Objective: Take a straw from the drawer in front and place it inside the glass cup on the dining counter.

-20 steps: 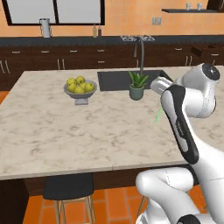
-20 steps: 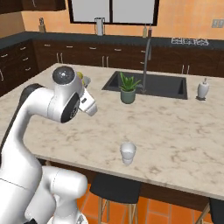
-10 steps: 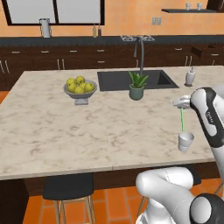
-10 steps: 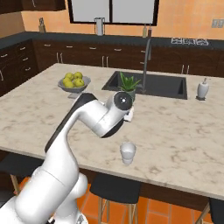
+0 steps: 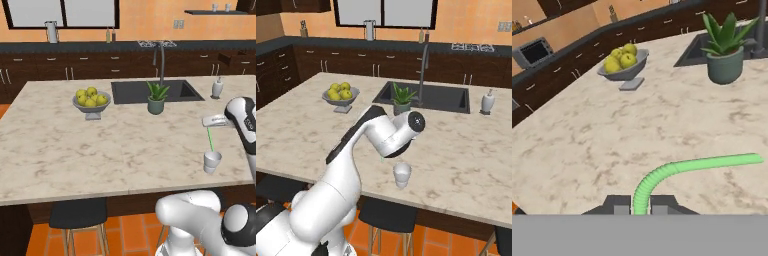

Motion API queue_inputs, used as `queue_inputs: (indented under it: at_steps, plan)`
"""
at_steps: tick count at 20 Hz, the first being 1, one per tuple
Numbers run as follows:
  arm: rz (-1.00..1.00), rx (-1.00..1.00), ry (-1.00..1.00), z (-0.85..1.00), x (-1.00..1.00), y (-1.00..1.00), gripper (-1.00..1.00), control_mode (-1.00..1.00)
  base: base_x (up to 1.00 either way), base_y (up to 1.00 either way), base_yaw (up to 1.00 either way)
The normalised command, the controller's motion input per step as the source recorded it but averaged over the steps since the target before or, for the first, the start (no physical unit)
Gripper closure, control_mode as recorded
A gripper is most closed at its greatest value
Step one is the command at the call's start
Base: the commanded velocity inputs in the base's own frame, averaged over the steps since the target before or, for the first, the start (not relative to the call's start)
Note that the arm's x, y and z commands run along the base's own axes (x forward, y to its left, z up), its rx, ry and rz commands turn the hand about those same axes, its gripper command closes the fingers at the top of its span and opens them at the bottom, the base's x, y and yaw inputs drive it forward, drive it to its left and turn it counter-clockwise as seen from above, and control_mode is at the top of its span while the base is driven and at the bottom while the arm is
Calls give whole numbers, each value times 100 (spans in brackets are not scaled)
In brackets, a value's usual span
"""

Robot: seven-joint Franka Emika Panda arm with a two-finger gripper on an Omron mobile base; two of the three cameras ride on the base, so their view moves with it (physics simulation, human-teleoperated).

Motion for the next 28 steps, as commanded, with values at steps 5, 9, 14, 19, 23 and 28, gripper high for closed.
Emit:
queue_inputs:
  at_steps: [5,9,14,19,23,28]
  plan:
    - [20,0,-15,-36,27,-21,100,-100,0,0,0]
    - [10,0,-12,-37,23,-19,100,-100,0,0,0]
    - [3,0,-3,-9,5,-13,100,-100,0,0,0]
    - [0,1,-4,-3,0,0,100,-100,0,0,0]
    - [4,3,-17,-10,3,0,100,-100,0,0,0]
    - [8,2,-10,-8,6,0,100,-100,0,0,0]
